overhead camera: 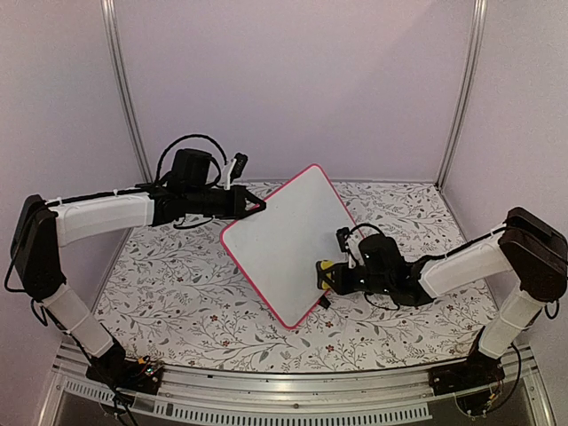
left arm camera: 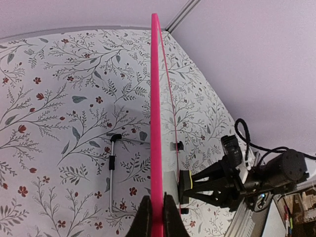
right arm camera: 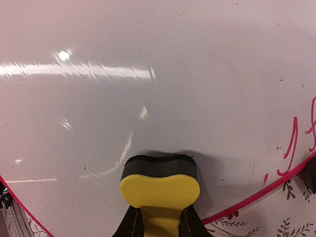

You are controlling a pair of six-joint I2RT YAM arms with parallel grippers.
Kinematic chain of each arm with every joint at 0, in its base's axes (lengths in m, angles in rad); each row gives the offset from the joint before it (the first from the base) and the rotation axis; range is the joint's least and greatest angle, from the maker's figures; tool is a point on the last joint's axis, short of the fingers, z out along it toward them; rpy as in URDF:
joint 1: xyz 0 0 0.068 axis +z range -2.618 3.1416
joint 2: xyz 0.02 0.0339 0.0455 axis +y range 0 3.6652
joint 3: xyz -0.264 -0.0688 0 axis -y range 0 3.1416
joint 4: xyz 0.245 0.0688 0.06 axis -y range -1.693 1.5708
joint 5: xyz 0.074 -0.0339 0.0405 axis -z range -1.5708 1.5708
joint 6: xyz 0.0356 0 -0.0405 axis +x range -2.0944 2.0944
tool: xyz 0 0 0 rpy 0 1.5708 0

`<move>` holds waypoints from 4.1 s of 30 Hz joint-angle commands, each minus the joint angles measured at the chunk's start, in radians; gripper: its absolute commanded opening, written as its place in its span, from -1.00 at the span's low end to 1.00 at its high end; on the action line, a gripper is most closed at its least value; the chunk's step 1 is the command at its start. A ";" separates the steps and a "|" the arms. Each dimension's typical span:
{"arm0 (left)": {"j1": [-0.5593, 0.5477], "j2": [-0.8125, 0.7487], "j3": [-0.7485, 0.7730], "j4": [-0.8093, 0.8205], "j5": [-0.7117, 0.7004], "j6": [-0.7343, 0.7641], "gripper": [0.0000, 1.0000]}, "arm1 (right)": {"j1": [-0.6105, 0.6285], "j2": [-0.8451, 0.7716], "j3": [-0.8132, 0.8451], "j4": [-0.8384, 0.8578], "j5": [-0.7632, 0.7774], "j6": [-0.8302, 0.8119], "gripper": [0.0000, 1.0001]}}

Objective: Erase the whiteboard
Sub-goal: Erase the whiteboard at the center of the board.

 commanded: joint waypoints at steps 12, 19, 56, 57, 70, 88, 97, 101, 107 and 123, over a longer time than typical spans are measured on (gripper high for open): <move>-0.015 0.003 -0.024 -0.071 0.008 0.103 -1.00 | 0.089 0.012 -0.003 0.078 0.107 0.054 -0.80; -0.018 0.001 -0.024 -0.070 0.007 0.103 -1.00 | -0.033 -0.009 0.114 -0.076 0.141 0.030 -0.81; -0.016 0.024 -0.021 -0.072 0.004 0.105 -1.00 | -0.218 0.092 0.071 -0.044 0.003 -0.003 -0.85; -0.016 0.026 -0.021 -0.072 0.004 0.105 -1.00 | -0.214 0.087 0.068 -0.046 0.003 -0.005 -0.85; -0.016 0.031 -0.018 -0.074 0.003 0.105 -1.00 | -0.168 0.058 0.034 -0.064 0.043 0.000 -0.85; -0.016 0.028 -0.018 -0.076 0.005 0.102 -1.00 | -0.148 -0.032 0.068 -0.135 0.143 -0.044 -0.84; -0.015 0.026 -0.018 -0.075 0.000 0.105 -1.00 | -0.218 -0.093 0.207 -0.214 0.180 -0.114 -0.82; -0.015 0.030 -0.016 -0.076 0.007 0.105 -1.00 | -0.231 -0.066 0.269 -0.250 0.216 -0.158 -0.82; -0.015 0.026 -0.018 -0.076 0.005 0.103 -1.00 | -0.266 0.026 0.276 -0.221 0.183 -0.167 -0.82; -0.015 0.032 -0.016 -0.075 0.010 0.105 -1.00 | -0.284 0.109 0.096 -0.028 -0.013 -0.086 -0.85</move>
